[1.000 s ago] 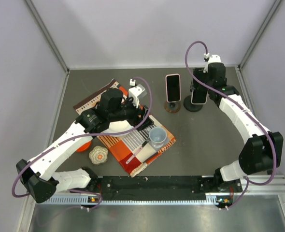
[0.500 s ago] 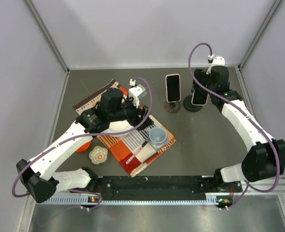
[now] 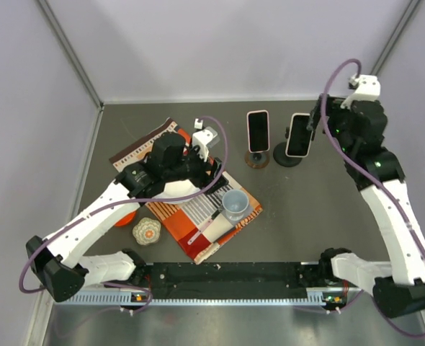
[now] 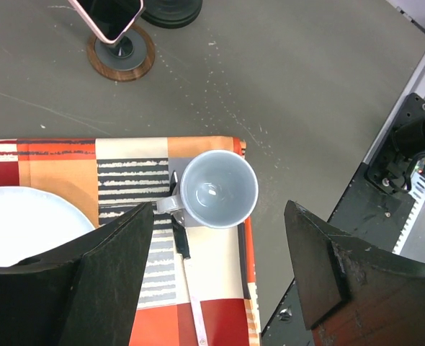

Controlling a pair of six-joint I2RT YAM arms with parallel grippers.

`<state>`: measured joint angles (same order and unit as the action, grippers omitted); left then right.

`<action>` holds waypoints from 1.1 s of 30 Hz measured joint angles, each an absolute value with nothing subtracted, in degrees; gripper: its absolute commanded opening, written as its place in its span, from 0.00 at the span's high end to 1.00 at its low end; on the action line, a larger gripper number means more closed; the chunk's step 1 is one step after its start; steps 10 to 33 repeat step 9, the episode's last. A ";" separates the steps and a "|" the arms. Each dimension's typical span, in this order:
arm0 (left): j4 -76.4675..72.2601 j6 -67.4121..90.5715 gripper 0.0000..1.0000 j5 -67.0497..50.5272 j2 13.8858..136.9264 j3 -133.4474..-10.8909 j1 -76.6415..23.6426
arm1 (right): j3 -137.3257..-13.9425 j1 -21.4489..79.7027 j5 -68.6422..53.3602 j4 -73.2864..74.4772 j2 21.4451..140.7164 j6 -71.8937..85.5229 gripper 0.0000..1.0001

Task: Place the phone on the phone stand

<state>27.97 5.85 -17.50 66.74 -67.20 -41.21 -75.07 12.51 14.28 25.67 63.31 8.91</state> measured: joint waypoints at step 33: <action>24.62 5.37 0.17 -13.93 61.01 -63.18 -41.21 | -76.53 12.51 17.10 27.42 44.88 7.99 0.01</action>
